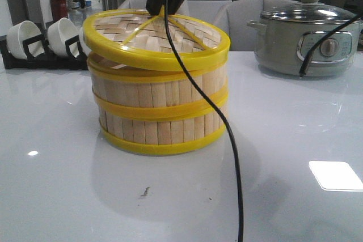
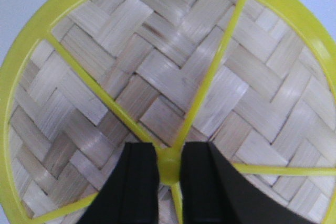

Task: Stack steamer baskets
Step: 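Lower the woven lid onto the top basket with the right gripper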

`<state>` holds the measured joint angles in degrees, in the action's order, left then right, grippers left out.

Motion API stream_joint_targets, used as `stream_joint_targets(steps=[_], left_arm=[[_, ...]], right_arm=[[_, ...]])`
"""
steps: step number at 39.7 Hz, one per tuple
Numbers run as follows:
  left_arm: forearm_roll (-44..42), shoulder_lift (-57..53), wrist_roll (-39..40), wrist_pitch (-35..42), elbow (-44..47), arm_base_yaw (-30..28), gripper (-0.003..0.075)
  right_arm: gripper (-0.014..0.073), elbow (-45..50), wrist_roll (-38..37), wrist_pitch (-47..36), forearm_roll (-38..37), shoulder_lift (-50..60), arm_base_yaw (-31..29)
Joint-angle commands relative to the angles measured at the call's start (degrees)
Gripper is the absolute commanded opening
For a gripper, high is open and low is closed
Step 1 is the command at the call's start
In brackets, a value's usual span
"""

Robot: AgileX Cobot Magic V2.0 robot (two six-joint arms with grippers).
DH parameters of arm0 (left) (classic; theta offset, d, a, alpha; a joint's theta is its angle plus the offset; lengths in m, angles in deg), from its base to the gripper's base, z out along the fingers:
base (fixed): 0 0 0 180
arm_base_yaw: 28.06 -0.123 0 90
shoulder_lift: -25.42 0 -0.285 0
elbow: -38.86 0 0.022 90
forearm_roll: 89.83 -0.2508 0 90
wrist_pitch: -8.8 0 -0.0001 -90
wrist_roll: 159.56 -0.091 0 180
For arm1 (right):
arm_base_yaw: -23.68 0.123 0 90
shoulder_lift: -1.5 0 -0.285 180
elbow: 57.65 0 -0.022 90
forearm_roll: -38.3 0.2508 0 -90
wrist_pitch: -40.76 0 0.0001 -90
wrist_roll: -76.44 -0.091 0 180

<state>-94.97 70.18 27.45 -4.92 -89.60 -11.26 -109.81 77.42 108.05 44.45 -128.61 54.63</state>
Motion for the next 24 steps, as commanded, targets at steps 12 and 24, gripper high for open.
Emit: stream_joint_targets(steps=[12,24], left_arm=[[0.02,-0.10,0.43,4.86,-1.57,-0.14,0.0083],[0.02,-0.10,0.43,4.86,-1.57,-0.14,0.0083]], right_arm=[[0.0055,-2.12,0.56,-4.37,0.75,3.67,0.01],[0.0055,-2.12,0.60,-4.82,0.75,3.57,0.01]])
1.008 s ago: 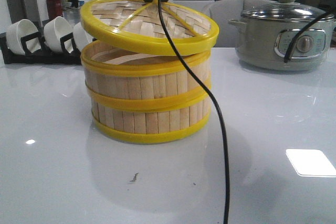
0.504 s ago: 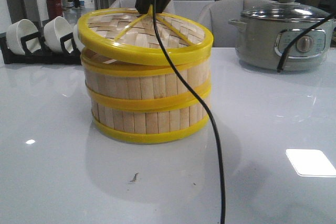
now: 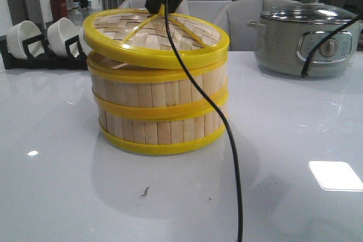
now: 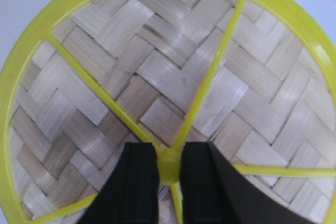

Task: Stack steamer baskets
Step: 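Lower the woven lid onto the top basket with the right gripper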

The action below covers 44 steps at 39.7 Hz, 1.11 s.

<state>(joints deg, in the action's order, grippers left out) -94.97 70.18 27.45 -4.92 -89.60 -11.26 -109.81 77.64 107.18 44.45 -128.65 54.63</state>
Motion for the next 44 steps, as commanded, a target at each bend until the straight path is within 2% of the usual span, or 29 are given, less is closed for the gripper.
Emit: stream_joint_targets(steps=[1,44], left_arm=[[0.02,-0.10,0.43,4.86,-1.57,-0.14,0.0083],[0.02,-0.10,0.43,4.86,-1.57,-0.14,0.0083]], right_arm=[[0.0055,-2.12,0.37,-3.95,0.75,3.48,0.01],[0.0055,-2.12,0.37,-4.27,0.91,1.87,0.01]])
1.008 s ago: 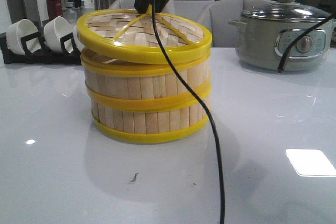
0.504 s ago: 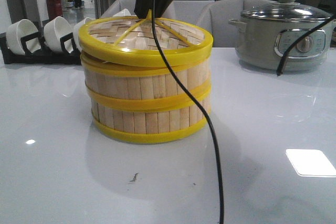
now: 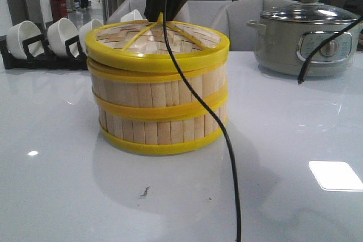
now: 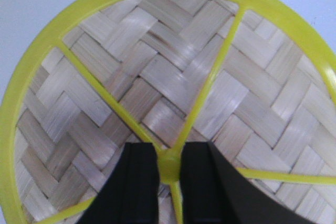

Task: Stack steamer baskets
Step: 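Lower the woven lid onto the top basket with the right gripper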

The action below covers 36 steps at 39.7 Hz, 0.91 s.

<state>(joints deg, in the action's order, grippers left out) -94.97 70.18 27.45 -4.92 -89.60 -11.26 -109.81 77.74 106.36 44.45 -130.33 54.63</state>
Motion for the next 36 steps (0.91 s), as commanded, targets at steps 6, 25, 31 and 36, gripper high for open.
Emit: stream_joint_targets(steps=[6,25,31,36], left_arm=[[0.02,-0.10,0.43,4.86,-1.57,-0.14,0.0083],[0.02,-0.10,0.43,4.86,-1.57,-0.14,0.0083],[0.02,-0.10,0.43,4.86,-1.57,-0.14,0.0083],[0.02,-0.10,0.43,4.86,-1.57,-0.14,0.0083]], right_arm=[[0.0055,-2.12,0.28,-3.70,1.13,3.43,0.01],[0.0156,-2.12,0.28,-3.81,1.22,3.42,0.01],[0.0362,-2.12,0.28,-3.99,1.22,3.42,0.01],[0.0408,-2.12,0.28,-4.34,1.22,3.42,0.01]])
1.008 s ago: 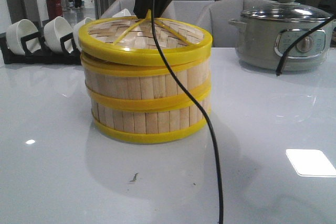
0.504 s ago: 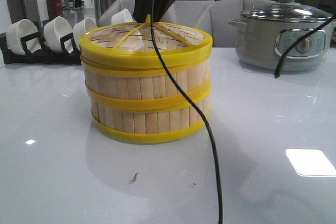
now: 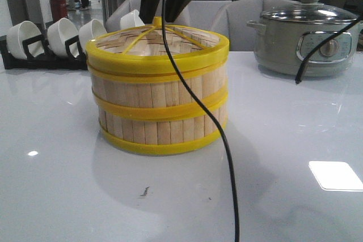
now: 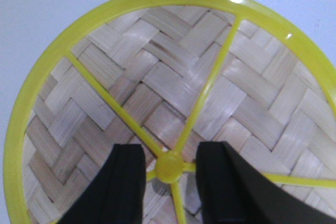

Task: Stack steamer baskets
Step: 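Lower the woven lid onto the top basket with the right gripper, then open the right gripper and raise it away from the lid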

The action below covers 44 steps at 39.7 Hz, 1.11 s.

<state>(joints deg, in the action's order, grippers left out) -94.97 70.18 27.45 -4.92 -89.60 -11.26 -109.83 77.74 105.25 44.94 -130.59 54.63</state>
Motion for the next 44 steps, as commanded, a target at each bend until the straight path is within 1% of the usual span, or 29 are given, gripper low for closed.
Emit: stream_joint_targets(steps=[1,13,19,29,36,44], left_arm=[[0.02,-0.10,0.43,4.86,-1.57,-0.14,0.0083],[0.02,-0.10,0.43,4.86,-1.57,-0.14,0.0083],[0.02,-0.10,0.43,4.86,-1.57,-0.14,0.0083],[0.02,-0.10,0.43,4.86,-1.57,-0.14,0.0083],[0.02,-0.10,0.43,4.86,-1.57,-0.14,0.0083],[0.02,-0.10,0.43,4.86,-1.57,-0.14,0.0083]], right_arm=[[0.0408,-2.10,0.28,-3.24,0.72,3.67,0.01],[0.0408,-2.10,0.28,-3.78,0.72,4.64,0.01],[0.0408,-2.10,0.28,-6.49,0.66,7.66,-0.22],[0.0389,-0.76,0.28,-10.83,0.56,14.63,-4.24],[0.0389,6.22,0.28,-14.64,0.56,21.58,-8.47],[0.0389,21.26,0.28,-23.12,0.56,31.86,-13.60]])
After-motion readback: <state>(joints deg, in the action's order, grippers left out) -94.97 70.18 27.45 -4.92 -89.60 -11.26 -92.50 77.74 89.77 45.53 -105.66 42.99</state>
